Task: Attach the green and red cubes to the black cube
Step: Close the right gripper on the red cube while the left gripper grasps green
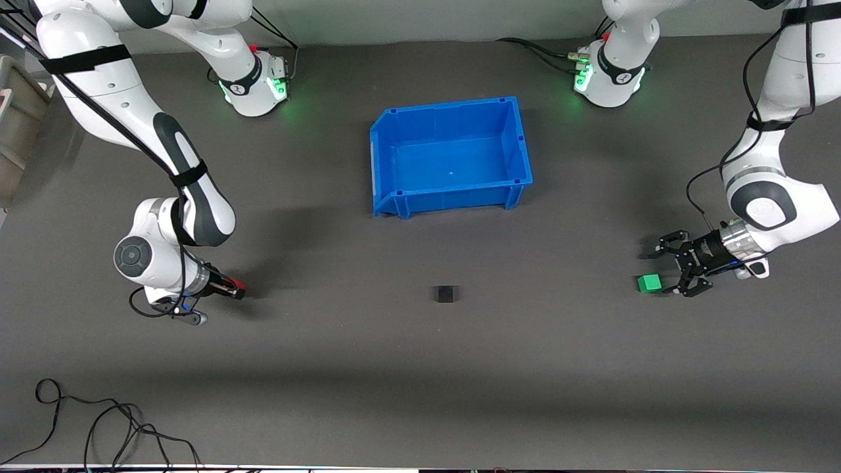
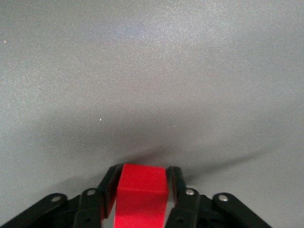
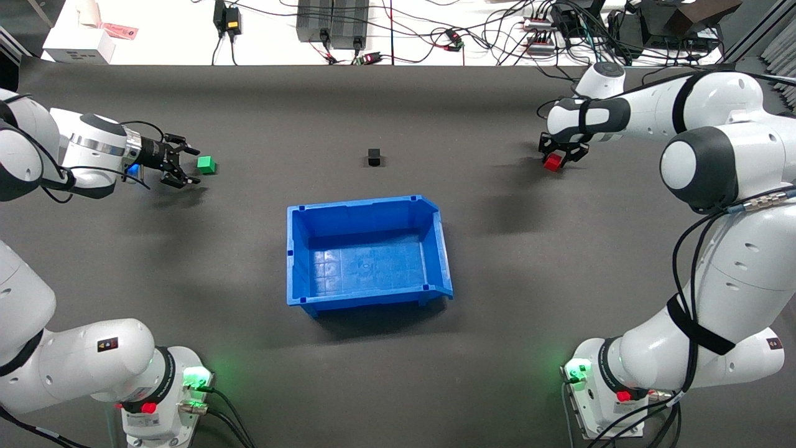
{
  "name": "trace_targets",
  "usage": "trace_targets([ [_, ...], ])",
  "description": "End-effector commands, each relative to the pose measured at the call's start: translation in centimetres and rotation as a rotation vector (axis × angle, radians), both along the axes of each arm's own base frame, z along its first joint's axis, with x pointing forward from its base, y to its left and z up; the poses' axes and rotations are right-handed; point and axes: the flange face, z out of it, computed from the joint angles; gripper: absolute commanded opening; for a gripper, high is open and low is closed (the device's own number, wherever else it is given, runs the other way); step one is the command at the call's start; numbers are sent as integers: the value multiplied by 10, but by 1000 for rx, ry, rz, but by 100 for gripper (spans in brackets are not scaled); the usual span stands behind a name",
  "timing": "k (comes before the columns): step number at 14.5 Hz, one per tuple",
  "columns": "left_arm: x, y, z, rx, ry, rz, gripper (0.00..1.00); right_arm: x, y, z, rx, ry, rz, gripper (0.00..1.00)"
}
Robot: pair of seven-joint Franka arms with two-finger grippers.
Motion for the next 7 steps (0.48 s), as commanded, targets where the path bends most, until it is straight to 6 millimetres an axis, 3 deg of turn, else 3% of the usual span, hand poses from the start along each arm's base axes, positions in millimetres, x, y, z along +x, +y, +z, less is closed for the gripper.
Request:
trace_targets([
  [1,0,-7,-5,6,-14,6,100,1,2,0,7,-14,-23,32],
  [3,0,-5,-7,14,-14,12,100,1,2,0,7,-20,-23,2],
  [5,0,-5,-9,17,-13,12,98,2,2,1,8,-22,-28,0],
  [7,2,-4,-8,18,-17,12,58,4,3,8,6,-35,-83,0],
])
